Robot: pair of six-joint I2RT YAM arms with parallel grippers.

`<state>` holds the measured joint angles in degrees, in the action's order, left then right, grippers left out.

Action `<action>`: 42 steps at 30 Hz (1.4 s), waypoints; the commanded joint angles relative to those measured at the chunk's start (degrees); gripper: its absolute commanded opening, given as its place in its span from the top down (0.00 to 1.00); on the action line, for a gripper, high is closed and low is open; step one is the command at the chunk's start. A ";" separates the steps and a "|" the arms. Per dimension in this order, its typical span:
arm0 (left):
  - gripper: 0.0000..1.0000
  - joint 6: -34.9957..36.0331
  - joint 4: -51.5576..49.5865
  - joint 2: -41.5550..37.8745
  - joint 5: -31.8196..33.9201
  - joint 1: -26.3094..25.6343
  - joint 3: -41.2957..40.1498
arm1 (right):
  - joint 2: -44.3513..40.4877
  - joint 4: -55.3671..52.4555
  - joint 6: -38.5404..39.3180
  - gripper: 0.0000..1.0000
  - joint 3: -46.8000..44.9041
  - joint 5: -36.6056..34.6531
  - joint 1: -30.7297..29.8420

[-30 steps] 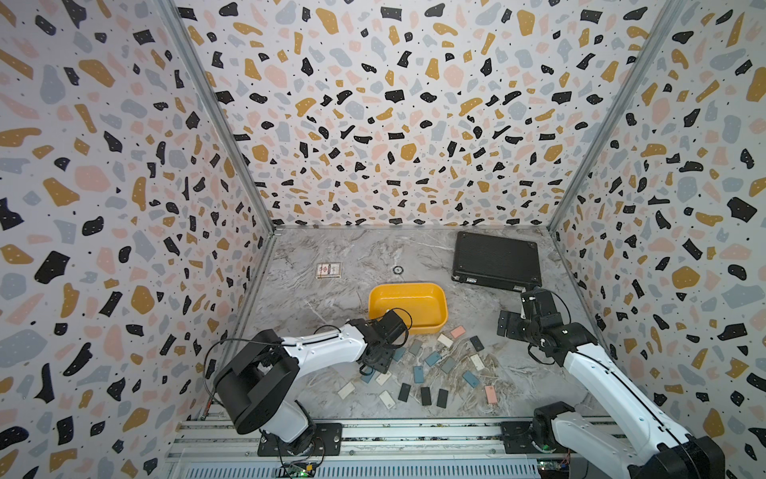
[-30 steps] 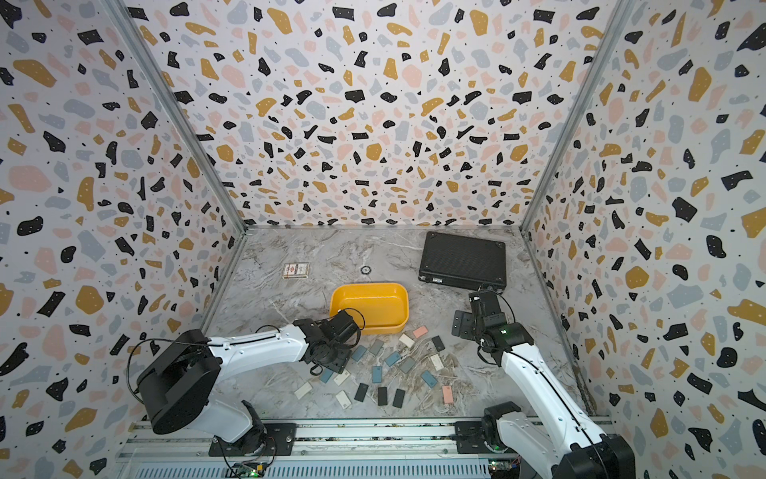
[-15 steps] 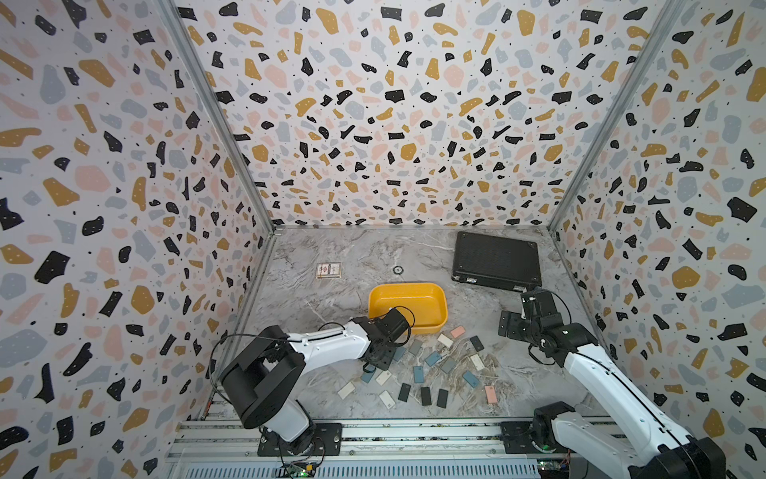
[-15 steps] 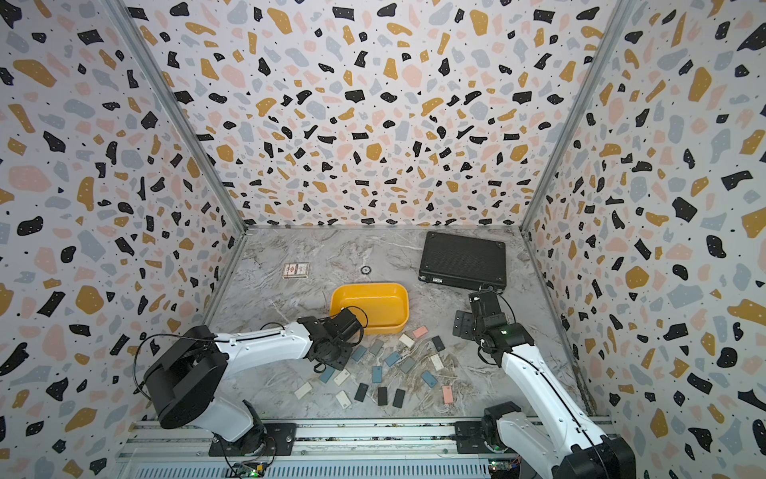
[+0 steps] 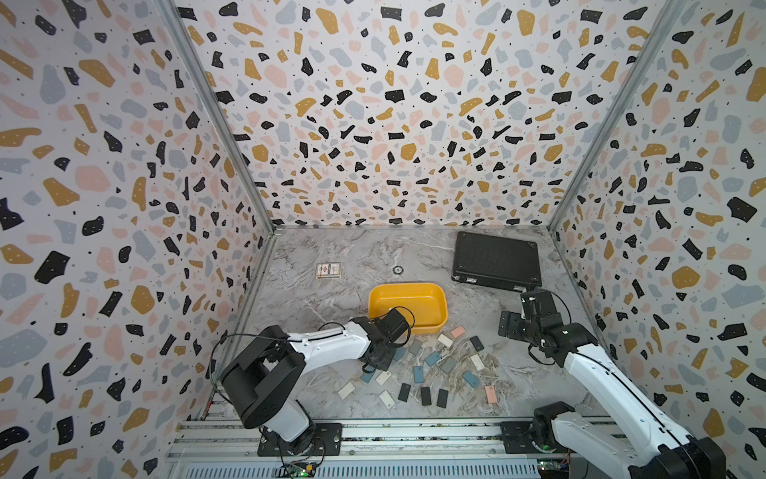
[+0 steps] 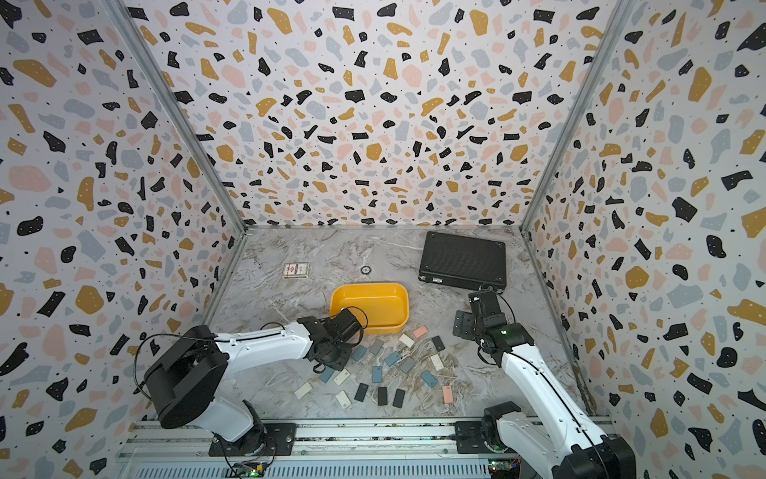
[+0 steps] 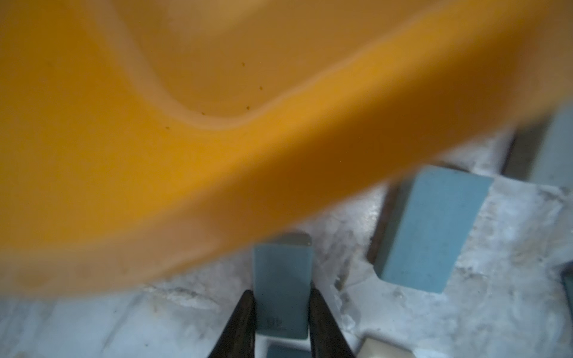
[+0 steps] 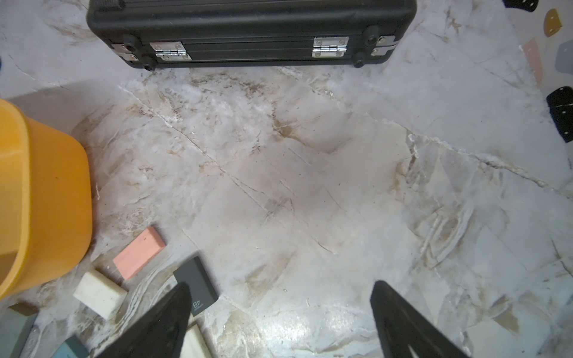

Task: Put the eraser in the storage box
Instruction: Pick up the eraser from the center of the board, then place the eraser in the storage box.

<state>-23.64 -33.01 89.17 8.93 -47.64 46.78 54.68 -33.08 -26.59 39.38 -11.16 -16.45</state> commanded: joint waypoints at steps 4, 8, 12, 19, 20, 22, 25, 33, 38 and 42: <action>0.67 -0.64 -1.27 1.17 0.29 -0.01 0.17 | -0.92 -1.90 0.40 0.08 0.87 -0.83 -0.42; 0.65 -0.56 -1.40 2.79 0.10 0.00 0.84 | -0.84 -1.90 0.39 0.08 0.88 -0.88 -0.47; 0.79 -0.38 -1.96 3.51 -0.10 0.01 1.31 | -0.80 -1.88 0.40 0.08 0.84 -0.88 -0.52; 0.89 -1.07 -5.66 -0.61 2.09 0.00 1.88 | -1.15 -2.08 0.40 0.08 1.23 -0.98 -0.69; 0.89 -1.09 -6.54 -1.39 2.74 0.00 2.04 | -1.19 -2.07 0.38 0.08 1.23 -0.98 -0.69; 0.89 -1.08 -8.41 -3.56 4.15 0.00 2.38 | -1.16 -2.27 0.39 0.08 1.54 -0.90 -0.77; 0.89 -1.19 -11.18 -7.54 6.22 -0.07 3.25 | -0.98 -2.42 0.40 0.08 2.17 -0.96 -0.78; 0.89 -0.01 -15.83 -15.96 7.18 0.00 10.04 | 1.22 -1.90 0.86 0.08 4.96 -3.04 -1.04; 0.87 2.27 -14.54 -16.05 9.35 0.13 14.53 | 3.44 -1.12 0.90 0.08 7.09 -3.07 -1.04; 0.88 3.48 -12.85 -11.63 8.14 2.13 19.37 | 6.54 -1.87 1.76 0.08 10.19 -2.32 -1.04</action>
<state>-21.98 -47.16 75.11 16.67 -46.98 63.11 60.03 -33.95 -25.80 46.11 -13.17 -17.17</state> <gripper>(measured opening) 0.181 0.923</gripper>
